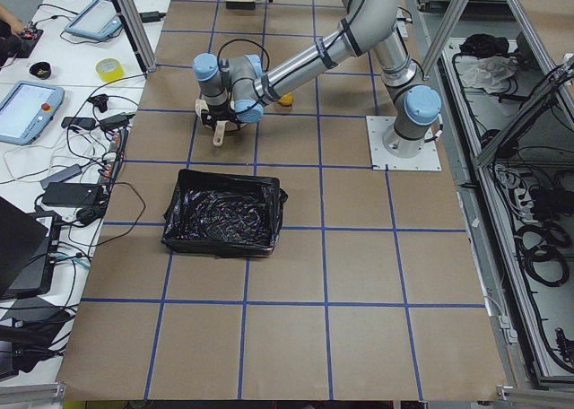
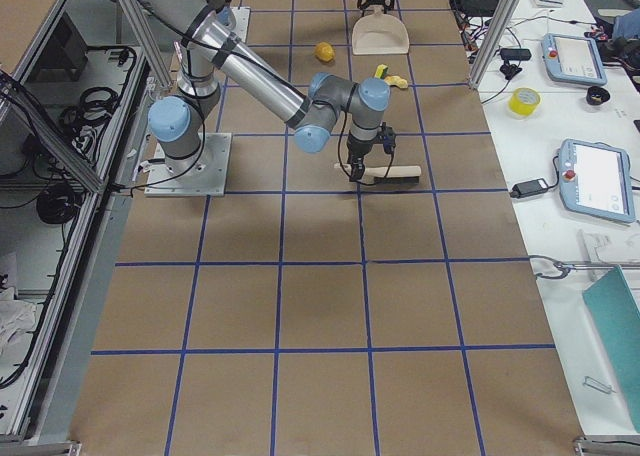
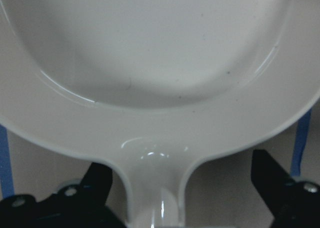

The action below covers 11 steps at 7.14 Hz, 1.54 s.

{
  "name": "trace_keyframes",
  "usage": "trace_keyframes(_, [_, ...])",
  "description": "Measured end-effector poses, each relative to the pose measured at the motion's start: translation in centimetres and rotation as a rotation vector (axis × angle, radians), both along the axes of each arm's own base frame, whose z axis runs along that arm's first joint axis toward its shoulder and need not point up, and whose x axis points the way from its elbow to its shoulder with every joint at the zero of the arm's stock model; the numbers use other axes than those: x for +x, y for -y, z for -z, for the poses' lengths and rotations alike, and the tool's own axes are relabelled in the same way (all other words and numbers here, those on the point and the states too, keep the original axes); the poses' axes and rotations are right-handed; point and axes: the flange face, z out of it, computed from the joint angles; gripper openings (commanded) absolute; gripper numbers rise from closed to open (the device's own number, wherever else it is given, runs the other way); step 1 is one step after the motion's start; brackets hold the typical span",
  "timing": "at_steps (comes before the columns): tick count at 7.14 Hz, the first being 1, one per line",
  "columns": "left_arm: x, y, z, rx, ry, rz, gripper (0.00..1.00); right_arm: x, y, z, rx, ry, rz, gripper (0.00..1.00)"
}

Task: Sweep and dump trash into bin
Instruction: 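Lift the dustpan with the left gripper while the right gripper raises the brush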

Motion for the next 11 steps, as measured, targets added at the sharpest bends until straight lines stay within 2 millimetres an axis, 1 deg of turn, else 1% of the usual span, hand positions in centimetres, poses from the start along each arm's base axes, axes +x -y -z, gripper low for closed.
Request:
trace_keyframes(1, [0.0, 0.0, 0.3, 0.004, 0.003, 0.001, 0.98, 0.0, 0.0, -0.1, 0.001, 0.001, 0.002, 0.00])
trace_keyframes(2, [0.0, 0.0, 0.3, 0.004, 0.004, 0.002, 0.28, 0.0, -0.1, -0.1, 0.007, 0.002, 0.004, 0.00])
trace_keyframes(3, [0.0, 0.0, 0.2, 0.000, 0.004, 0.002, 0.00, 0.1, -0.3, 0.0, 0.023, 0.006, 0.004, 0.00])
trace_keyframes(5, [-0.1, -0.4, -0.3, -0.025, 0.009, 0.001, 0.00, 0.2, -0.5, -0.3, 0.044, 0.014, 0.007, 0.00])
trace_keyframes(6, [-0.1, -0.4, -0.4, -0.035, 0.011, 0.002, 0.00, 0.3, -0.5, -1.2, 0.034, 0.011, 0.011, 0.00])
trace_keyframes(7, [-0.1, -0.5, -0.3, -0.038, 0.012, 0.003, 0.00, 0.8, -0.6, -2.5, 0.017, 0.008, 0.014, 0.00])
trace_keyframes(8, [-0.1, -0.5, -0.3, -0.040, 0.011, 0.004, 0.00, 2.1, -0.7, -3.6, 0.006, 0.011, 0.005, 0.00])
trace_keyframes(9, [-0.2, -0.5, -0.3, -0.040, 0.011, 0.005, 0.00, 4.2, -0.7, -4.3, -0.003, 0.015, -0.025, 0.00])
trace_keyframes(10, [-0.3, -0.4, -0.3, -0.039, 0.011, 0.007, 0.00, 7.1, -0.3, -4.9, -0.016, 0.013, -0.060, 0.00])
trace_keyframes(11, [-0.5, -0.4, -0.2, -0.037, 0.011, 0.012, 0.00, 10.9, 0.2, -5.5, -0.030, 0.010, -0.089, 0.00])
